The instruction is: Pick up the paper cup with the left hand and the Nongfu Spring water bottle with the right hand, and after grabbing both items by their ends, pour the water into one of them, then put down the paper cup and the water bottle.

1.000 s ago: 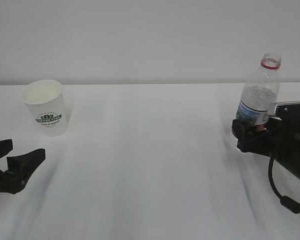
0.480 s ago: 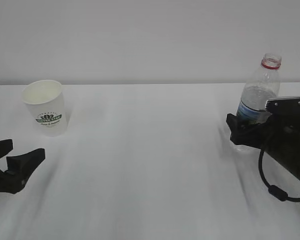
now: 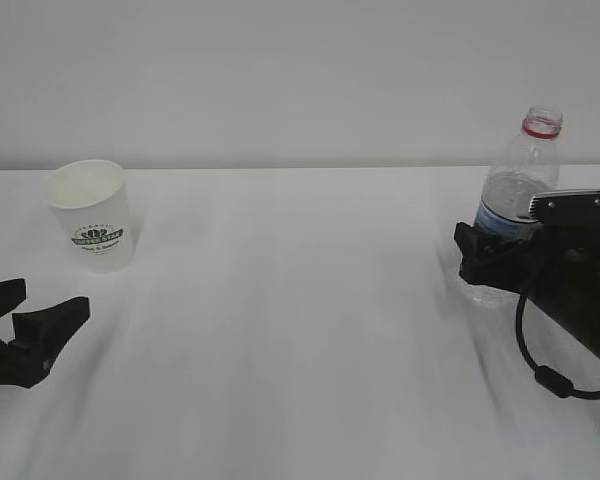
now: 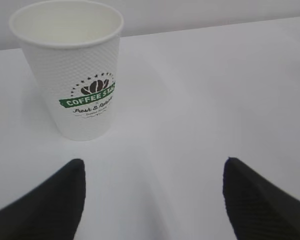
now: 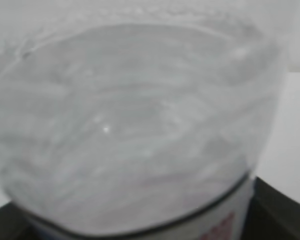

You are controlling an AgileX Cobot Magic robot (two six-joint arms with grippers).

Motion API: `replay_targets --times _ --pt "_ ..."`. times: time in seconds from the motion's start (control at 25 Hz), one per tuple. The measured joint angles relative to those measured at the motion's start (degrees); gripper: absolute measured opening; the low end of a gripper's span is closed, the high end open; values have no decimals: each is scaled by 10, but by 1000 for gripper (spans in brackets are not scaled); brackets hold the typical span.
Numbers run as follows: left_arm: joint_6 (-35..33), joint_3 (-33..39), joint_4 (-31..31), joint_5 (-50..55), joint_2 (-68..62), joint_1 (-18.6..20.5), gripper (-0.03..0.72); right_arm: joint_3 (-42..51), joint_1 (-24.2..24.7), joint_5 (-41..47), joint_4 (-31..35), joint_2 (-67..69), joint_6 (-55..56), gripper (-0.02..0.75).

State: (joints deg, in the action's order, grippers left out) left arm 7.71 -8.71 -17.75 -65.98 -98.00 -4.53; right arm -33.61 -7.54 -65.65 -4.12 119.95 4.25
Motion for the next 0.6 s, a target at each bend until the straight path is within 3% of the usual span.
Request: replay_targets --times 0.6 --pt "-1 0 4 0 0 0 598 3 1 -2 -57 0 0 557"
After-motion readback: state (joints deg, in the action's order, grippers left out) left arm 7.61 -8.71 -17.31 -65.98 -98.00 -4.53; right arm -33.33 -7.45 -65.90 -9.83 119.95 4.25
